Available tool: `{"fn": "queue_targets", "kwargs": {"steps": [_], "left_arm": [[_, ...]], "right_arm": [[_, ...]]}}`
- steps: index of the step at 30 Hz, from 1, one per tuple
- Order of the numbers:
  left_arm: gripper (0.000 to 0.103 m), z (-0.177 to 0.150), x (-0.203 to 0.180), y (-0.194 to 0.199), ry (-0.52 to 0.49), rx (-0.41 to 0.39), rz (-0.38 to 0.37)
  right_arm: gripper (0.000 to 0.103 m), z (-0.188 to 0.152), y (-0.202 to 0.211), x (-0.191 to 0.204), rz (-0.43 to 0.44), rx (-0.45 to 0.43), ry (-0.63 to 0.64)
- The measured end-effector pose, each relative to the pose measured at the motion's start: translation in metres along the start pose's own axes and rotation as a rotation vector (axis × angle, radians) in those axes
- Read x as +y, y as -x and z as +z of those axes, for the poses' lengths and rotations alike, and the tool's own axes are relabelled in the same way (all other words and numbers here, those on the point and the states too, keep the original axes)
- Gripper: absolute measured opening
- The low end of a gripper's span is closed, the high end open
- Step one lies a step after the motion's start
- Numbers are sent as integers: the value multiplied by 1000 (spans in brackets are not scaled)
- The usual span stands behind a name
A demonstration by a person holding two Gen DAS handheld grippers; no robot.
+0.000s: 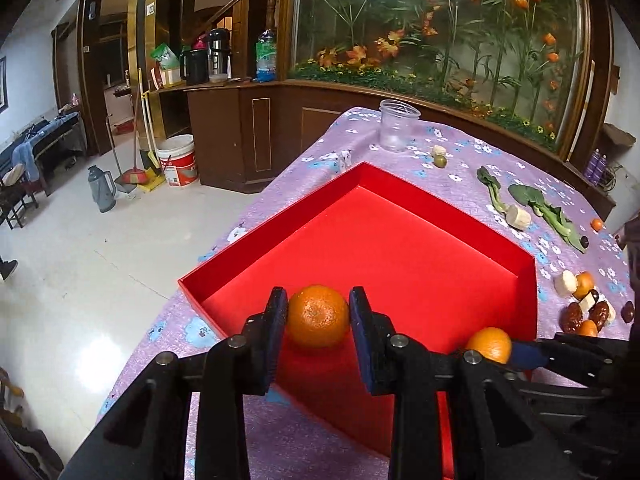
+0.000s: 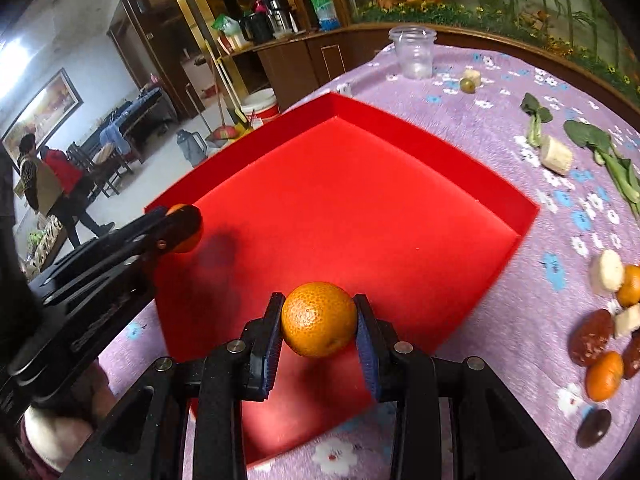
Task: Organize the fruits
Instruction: 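Carry both mandarins over the red tray and open both grippers to drop them, then move both grippers back to the fruit pile toward the red dates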
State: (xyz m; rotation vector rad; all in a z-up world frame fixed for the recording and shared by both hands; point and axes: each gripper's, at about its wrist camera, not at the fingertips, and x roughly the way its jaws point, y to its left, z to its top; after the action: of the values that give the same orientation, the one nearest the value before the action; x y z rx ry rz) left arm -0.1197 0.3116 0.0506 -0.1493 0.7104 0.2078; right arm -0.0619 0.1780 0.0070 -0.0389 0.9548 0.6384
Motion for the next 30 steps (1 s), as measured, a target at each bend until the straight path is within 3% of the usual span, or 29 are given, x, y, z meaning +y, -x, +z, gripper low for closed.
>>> {"fn": "queue_targets", "kwargs": {"steps": [4,7,18,20,25,30], "left_arm": [[33,-1,1,3,1,-7,-1],[48,0,-2,8,-7,-25,13],[63,4,-10,30,-18,-64,38],[69,4,-12,36,-21,-73,44],[71,4,-21,51,-49,-89,53],[80,3,-31,69,-53,-96,4]], "right_arm": [[39,-1,-5,7,-1,-3,11],[39,-3,-6,11,-9,-10,26],[60,-7,24,21,-34,-94,65],[63,-10,30,19,-29,-105,49],[66,-20,47,6,-18,-131,-4],[66,-41,82,-28,-30,-176,-76]]}}
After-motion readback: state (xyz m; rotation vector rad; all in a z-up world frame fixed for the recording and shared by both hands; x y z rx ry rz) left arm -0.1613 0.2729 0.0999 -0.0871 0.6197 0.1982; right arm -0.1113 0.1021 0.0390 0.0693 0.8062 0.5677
